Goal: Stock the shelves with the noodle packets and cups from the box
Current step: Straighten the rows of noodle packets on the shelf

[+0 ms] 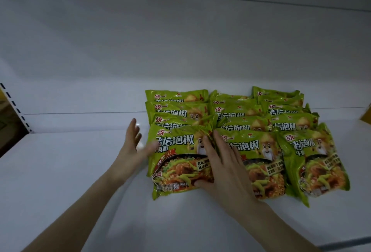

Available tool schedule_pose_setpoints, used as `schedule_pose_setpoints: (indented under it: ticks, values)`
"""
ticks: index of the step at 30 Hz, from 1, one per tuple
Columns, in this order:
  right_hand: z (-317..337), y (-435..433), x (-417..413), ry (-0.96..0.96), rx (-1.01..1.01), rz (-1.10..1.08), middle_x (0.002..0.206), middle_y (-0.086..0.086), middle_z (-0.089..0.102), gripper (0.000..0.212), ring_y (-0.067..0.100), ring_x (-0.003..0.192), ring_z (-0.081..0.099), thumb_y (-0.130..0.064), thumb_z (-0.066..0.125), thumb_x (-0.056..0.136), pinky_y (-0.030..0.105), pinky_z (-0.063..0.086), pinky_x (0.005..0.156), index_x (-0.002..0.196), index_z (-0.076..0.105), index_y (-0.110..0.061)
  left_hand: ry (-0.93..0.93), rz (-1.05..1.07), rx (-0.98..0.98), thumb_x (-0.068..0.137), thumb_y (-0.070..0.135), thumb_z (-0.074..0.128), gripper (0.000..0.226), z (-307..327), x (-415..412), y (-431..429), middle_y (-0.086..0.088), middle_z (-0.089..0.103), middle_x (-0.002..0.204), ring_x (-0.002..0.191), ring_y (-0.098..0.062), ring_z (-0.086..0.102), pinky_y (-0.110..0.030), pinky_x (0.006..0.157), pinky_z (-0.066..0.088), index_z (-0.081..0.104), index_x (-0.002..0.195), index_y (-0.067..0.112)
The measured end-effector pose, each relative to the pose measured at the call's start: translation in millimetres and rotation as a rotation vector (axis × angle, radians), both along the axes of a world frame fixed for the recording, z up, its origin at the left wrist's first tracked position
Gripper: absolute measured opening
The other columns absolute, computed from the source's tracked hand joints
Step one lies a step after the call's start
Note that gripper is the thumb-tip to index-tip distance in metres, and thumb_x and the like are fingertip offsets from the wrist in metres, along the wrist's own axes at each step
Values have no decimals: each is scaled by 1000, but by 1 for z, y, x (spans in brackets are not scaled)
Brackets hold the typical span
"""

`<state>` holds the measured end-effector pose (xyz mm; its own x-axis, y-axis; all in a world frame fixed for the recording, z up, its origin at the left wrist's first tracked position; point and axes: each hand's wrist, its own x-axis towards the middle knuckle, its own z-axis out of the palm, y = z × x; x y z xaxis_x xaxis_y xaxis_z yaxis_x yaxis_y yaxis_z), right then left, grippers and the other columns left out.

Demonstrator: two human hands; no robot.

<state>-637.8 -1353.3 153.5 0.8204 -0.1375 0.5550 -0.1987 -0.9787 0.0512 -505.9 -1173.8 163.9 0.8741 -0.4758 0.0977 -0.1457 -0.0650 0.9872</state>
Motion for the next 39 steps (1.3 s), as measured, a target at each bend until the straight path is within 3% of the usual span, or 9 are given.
schedule_pose_setpoints:
  ticks: [4, 8, 12, 18, 21, 26, 29, 34, 39]
  values:
    - [-6, -2, 1, -44, -14, 4, 138, 9, 35, 117, 23, 122, 39, -64, 81, 38, 42, 49, 89, 134, 37, -14, 223, 119, -155, 76, 83, 20, 87, 14, 38, -16, 7, 15, 156, 142, -18, 19, -49, 113, 17, 10, 148, 36]
    - [-7, -3, 0, -57, -9, -6, 137, 8, 37, 116, 22, 118, 37, -66, 80, 38, 42, 51, 86, 134, 37, -16, 291, -53, -57, 72, 83, 35, 73, 22, 46, -33, -2, 58, 129, 116, -27, 56, -52, 101, 39, 52, 125, 35]
    - [-7, -2, 3, -20, -13, -40, 132, 12, 53, 114, 27, 113, 60, -65, 81, 37, 43, 52, 85, 131, 41, -15, 206, 72, -87, 92, 48, 48, 33, 20, 49, -40, -3, 67, 105, 96, -26, 66, -50, 89, 50, 49, 118, 28]
    - [-8, -1, 12, -14, 15, -66, 131, 15, 56, 113, 27, 113, 61, -62, 82, 37, 45, 51, 87, 130, 41, -14, 236, 73, -119, 94, 46, 43, 36, 26, 40, -43, -10, 66, 112, 101, -29, 65, -52, 93, 48, 55, 115, 20]
    - [-6, -2, 8, -27, 23, -36, 132, 15, 55, 112, 28, 114, 60, -63, 81, 39, 40, 46, 91, 132, 41, -15, 202, 149, -181, 96, 53, 30, 45, 30, 21, -44, 5, 57, 125, 114, -17, 56, -41, 101, 41, 51, 122, 25]
    - [4, -22, -25, -135, 116, 54, 135, 16, 50, 77, 24, 124, 34, -49, 65, 66, 40, 31, 95, 131, 41, -14, -315, 303, -11, 74, 69, 56, 87, 29, -42, -18, 14, 18, 151, 135, 1, 17, -22, 103, 24, 17, 145, 36]
    - [1, -46, -61, -111, 185, 51, 136, 16, 50, 59, 27, 129, 37, -47, 53, 76, 43, 34, 96, 127, 46, -18, -707, 148, 376, 62, 43, 81, 103, 14, -50, -17, 9, 1, 151, 139, -8, 6, -33, 109, 21, 17, 143, 36]
    - [-17, -66, -86, 42, 133, 1, 131, 11, 55, 69, 32, 117, 52, -42, 80, 60, 41, 57, 73, 120, 47, -29, -951, 225, 718, 47, 29, 91, 111, 0, -46, -25, -27, 21, 148, 134, -49, 23, -68, 92, 33, 29, 139, 21]
    - [-17, -72, -58, 35, 192, -50, 121, 17, 58, 74, 35, 110, 56, -32, 90, 47, 40, 58, 65, 109, 51, -24, -1344, 155, 715, 60, 26, 83, 86, 1, -68, -47, -21, 23, 145, 135, -37, 18, -61, 97, 20, 38, 133, 20]
